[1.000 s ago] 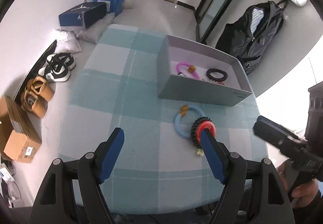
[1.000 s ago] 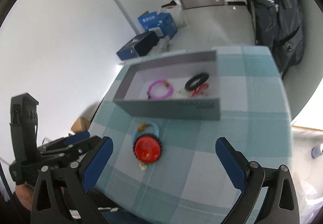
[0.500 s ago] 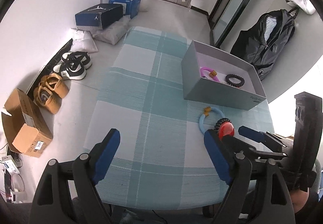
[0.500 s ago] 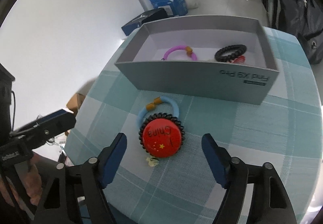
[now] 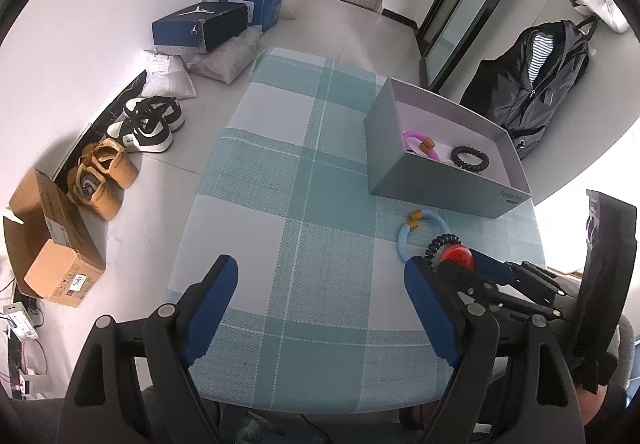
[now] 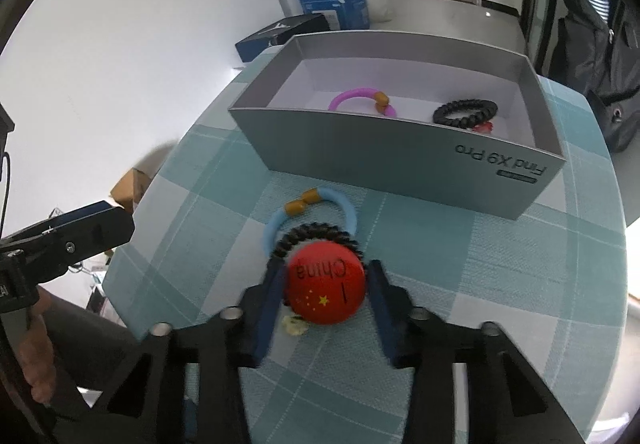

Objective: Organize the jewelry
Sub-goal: 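Grasp the red 'China' badge by its edge with the right tool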

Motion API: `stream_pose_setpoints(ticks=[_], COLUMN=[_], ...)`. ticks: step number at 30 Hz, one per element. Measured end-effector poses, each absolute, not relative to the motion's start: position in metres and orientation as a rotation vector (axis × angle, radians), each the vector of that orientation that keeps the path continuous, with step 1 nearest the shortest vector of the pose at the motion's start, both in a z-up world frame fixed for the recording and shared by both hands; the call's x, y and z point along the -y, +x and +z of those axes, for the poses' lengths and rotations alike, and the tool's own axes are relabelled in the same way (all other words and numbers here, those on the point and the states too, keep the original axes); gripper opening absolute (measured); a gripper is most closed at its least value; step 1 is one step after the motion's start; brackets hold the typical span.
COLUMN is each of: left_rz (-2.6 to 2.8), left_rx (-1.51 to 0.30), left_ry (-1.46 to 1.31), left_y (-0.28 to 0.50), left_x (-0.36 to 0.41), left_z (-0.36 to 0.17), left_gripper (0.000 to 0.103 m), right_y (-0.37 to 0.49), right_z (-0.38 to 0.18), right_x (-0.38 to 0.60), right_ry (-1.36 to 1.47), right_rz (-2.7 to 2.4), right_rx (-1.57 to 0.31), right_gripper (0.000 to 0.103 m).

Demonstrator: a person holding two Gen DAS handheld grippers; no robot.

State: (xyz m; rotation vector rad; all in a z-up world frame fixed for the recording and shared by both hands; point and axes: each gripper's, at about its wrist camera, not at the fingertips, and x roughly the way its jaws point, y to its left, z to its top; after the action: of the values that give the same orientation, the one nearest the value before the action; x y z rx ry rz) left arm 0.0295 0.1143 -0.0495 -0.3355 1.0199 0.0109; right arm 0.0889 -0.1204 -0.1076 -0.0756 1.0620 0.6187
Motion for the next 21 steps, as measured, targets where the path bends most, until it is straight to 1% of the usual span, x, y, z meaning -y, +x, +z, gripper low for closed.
stream_pose_setpoints(ticks=[8, 12, 16, 21], left_rz=[0.013, 0.017, 0.016, 0.014], left_rx=[-1.038, -1.047, -1.063, -1.075], left_ry=[-0.330, -0.313, -0.309, -0.285], left_y=[0.031, 0.032, 0.033, 0.035], left_x=[-0.113, -0.110, -0.108, -0.101], left_z=[-0.054, -0.056, -0.060, -0.063], left_gripper=[0.082, 0.082, 0.082, 0.082], right_y=[0.087, 0.085, 0.084, 0.082], right_z=[-0.103, -0.103, -0.100, -0.097], right_x=[0.124, 0.127, 0.132, 0.146], right_ry=[-0.065, -0.057, -0.044, 0.006], right_rz=[0.623, 0.626, 0.640, 0.652], right_rx=[-1.053, -1.056, -1.059, -1.068], right_gripper=[0.021, 0.017, 0.011, 0.008])
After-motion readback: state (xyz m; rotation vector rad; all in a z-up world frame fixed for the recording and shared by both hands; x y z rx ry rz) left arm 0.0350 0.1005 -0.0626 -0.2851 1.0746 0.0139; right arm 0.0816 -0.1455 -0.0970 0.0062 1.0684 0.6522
